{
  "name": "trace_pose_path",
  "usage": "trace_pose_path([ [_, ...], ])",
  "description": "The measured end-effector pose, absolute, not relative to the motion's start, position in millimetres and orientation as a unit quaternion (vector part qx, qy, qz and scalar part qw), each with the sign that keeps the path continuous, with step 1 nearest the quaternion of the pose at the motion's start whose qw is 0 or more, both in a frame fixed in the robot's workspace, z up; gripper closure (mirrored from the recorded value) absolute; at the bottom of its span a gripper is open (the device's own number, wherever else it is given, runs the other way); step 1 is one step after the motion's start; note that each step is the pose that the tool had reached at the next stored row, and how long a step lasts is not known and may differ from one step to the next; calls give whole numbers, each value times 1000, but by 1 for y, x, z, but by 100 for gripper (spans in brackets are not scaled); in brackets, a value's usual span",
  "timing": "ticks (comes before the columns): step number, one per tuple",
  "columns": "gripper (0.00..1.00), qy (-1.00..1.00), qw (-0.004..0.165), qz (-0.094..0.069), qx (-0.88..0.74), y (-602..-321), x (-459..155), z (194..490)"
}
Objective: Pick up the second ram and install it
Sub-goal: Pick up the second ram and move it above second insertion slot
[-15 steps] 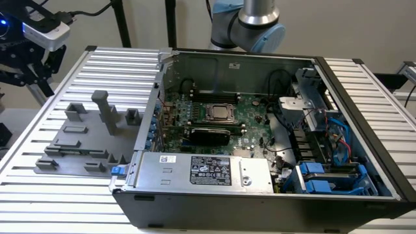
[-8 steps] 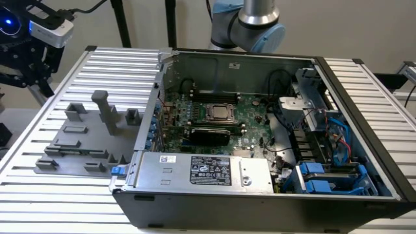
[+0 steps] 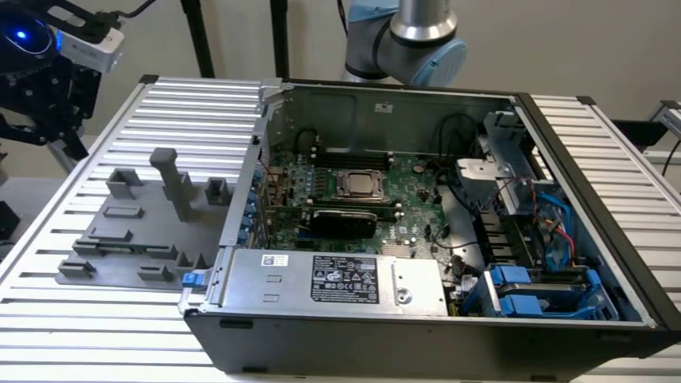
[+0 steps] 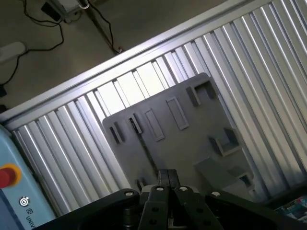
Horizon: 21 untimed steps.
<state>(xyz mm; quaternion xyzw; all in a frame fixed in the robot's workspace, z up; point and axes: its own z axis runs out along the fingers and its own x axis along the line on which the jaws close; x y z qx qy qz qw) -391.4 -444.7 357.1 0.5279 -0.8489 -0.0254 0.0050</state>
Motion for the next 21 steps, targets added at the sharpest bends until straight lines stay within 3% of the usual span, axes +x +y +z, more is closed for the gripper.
trace_pose_path([
  [21,89,-758,16,-14,652,-445,-392,354],
])
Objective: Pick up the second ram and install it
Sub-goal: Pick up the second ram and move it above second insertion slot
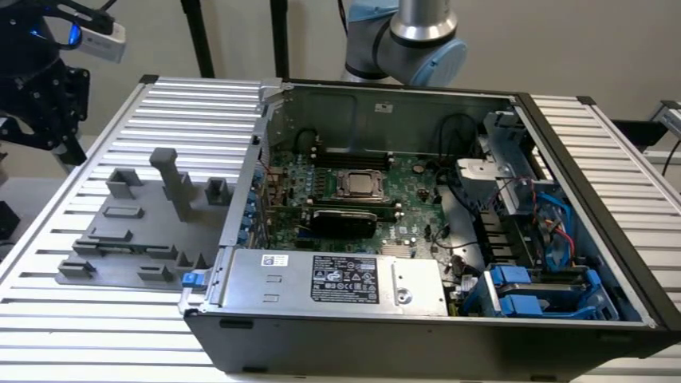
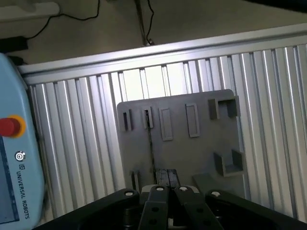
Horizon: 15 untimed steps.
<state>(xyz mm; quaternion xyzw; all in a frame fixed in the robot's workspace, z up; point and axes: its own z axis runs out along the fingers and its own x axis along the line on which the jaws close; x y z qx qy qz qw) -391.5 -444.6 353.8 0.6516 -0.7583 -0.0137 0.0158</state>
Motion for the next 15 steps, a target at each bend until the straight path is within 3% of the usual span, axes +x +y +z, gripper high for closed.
trace_pose_path([
  [7,89,-747,10,-2,665,-445,-391,350],
  [15,89,-738,8,-1,675,-445,-391,343],
])
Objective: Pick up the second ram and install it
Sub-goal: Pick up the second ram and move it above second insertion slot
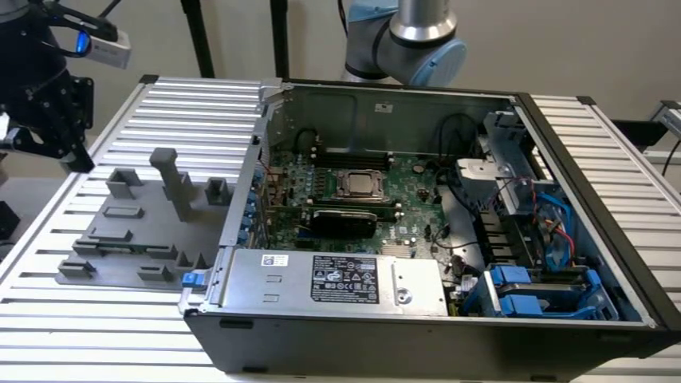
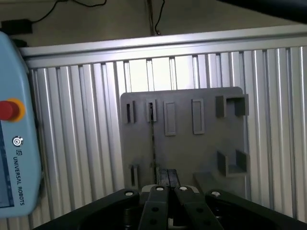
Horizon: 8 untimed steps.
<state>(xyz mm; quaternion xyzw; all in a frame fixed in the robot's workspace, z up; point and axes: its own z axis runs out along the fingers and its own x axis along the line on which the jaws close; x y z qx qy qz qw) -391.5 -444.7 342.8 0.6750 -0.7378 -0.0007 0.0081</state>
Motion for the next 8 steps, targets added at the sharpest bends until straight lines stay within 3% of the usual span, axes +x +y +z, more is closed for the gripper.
trace_pose_path([
  [2,88,-736,8,-1,677,-445,-391,341],
  [4,76,-734,8,0,680,-445,-391,339],
  [8,64,-730,8,0,684,-445,-391,334],
])
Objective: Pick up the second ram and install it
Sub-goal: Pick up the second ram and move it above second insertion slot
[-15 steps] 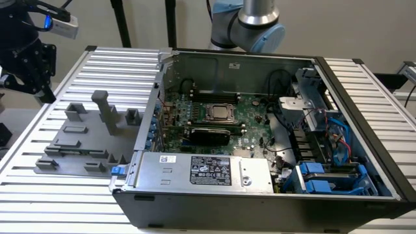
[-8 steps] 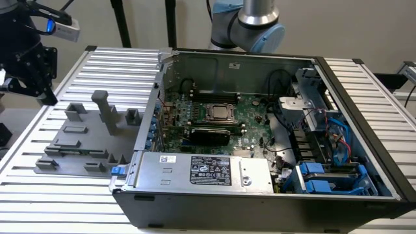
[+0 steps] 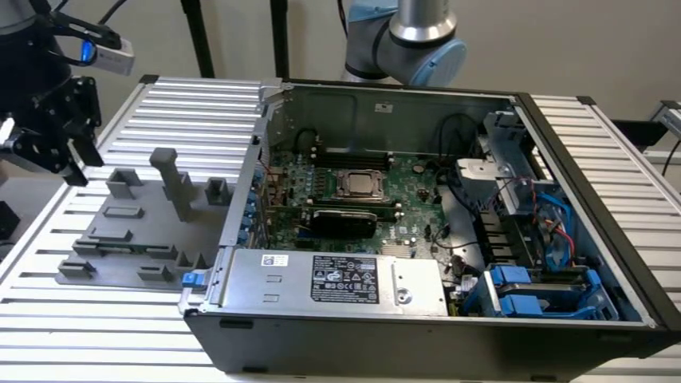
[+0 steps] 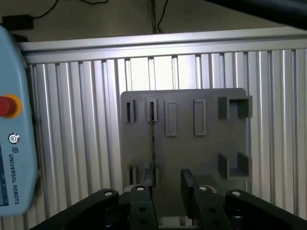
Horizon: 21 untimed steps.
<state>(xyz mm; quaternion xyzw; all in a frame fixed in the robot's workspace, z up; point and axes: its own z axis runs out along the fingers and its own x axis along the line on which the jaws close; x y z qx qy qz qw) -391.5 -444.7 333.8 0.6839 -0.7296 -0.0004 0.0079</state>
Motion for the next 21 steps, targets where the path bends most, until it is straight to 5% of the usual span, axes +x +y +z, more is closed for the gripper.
trace_pose_path([
  [2,58,-728,8,0,685,-445,-392,330],
  [21,58,-714,8,0,700,-447,-391,296],
])
